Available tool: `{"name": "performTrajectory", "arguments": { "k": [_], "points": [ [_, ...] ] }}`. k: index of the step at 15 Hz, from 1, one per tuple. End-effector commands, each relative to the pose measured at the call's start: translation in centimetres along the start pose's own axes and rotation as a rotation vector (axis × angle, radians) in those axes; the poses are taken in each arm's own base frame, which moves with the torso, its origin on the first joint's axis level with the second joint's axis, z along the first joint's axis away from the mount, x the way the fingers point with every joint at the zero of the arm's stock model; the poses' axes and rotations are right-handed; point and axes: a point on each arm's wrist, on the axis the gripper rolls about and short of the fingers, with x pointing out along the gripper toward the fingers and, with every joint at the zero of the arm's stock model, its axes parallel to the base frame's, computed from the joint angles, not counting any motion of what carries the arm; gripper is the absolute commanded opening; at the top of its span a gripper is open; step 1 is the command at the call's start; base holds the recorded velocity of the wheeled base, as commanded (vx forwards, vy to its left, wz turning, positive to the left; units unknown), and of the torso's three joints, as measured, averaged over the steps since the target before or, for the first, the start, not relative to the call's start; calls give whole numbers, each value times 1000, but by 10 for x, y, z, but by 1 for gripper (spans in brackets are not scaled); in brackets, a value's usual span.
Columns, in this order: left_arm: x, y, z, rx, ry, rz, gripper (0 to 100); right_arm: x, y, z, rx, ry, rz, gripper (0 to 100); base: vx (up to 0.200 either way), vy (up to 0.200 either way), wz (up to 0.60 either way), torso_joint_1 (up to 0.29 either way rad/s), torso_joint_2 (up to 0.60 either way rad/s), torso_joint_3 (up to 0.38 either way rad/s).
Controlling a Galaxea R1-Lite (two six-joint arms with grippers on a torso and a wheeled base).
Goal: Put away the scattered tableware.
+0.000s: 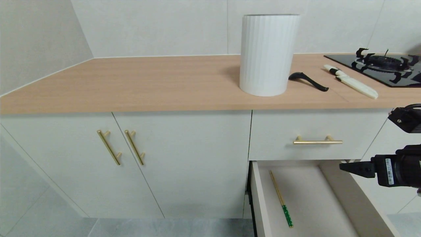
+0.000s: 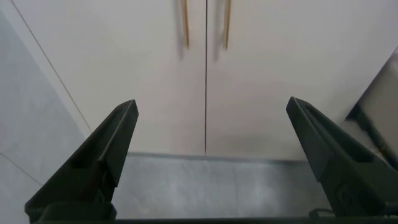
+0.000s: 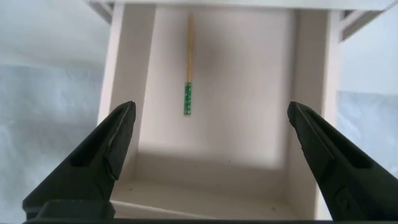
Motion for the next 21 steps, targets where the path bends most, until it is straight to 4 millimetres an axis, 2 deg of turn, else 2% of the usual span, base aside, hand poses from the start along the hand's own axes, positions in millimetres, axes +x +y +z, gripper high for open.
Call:
{"name": "performTrajectory", "arguments": {
  "k": [1, 15, 16, 19, 20, 21],
  "points": [
    [0, 0, 0, 0, 1, 1, 100, 0, 0, -1, -1, 2, 0, 100, 0, 0, 0, 105, -579, -305],
    [0, 0, 0, 0, 1, 1, 100, 6, 8, -7, -47, 35, 30, 100, 0, 0, 0, 187, -482, -294],
    [0, 0, 0, 0, 1, 1, 100, 13, 8, -4, -80, 29, 28, 100, 0, 0, 0, 124, -295, -173],
    [0, 0, 0, 0, 1, 1, 100, 35, 2, 23, -92, -78, 22, 100, 0, 0, 0, 42, -83, -45],
    [0, 0, 0, 0, 1, 1, 100, 56, -9, 53, -74, -133, 55, 100, 0, 0, 0, 0, 0, 0],
    [0, 0, 0, 0, 1, 1, 100, 67, -15, 63, -71, -134, 73, 100, 0, 0, 0, 0, 0, 0]
  ]
}}
